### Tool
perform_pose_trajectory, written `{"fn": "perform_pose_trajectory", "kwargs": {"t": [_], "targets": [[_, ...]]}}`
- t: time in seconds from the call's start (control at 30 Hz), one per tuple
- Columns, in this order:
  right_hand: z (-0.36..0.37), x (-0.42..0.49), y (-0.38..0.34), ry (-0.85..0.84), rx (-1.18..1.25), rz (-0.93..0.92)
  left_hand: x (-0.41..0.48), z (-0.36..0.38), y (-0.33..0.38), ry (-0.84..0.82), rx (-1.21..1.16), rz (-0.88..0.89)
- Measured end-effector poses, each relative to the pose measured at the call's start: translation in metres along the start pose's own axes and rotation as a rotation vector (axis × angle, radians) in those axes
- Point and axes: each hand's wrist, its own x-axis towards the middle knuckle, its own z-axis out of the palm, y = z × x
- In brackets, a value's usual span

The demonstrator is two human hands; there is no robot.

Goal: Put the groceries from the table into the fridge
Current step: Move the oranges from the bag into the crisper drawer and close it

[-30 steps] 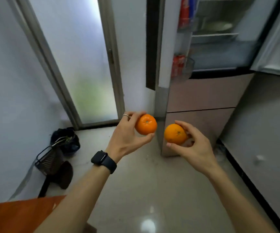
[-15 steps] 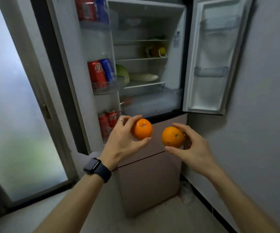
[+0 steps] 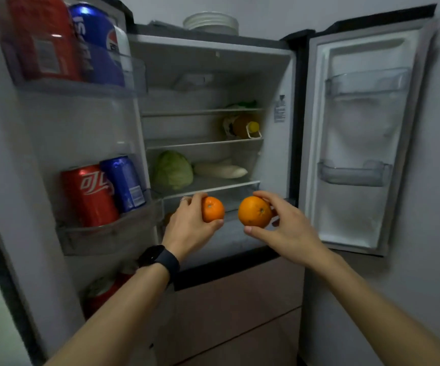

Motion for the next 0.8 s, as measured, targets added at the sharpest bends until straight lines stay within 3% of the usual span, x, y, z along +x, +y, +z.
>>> {"fn": "perform_pose_trajectory", "kwargs": {"t": [0.4,0.63,0.8], "targets": [[0.077,0.207,0.118,-0.326,-0.060,-0.013,0.147,0.070,-0.060,0.052,0.172,-0.357],[0.146,0.302,0.160,-0.714,-0.305,-0.144,0.204,0.094,-0.104,-0.276,0.478,-0.545],[0.212,0.333,0.179,-0.922,-0.418,-0.223,0.229,0.110,-0.136,-0.503,0.532,-0.639]]}}
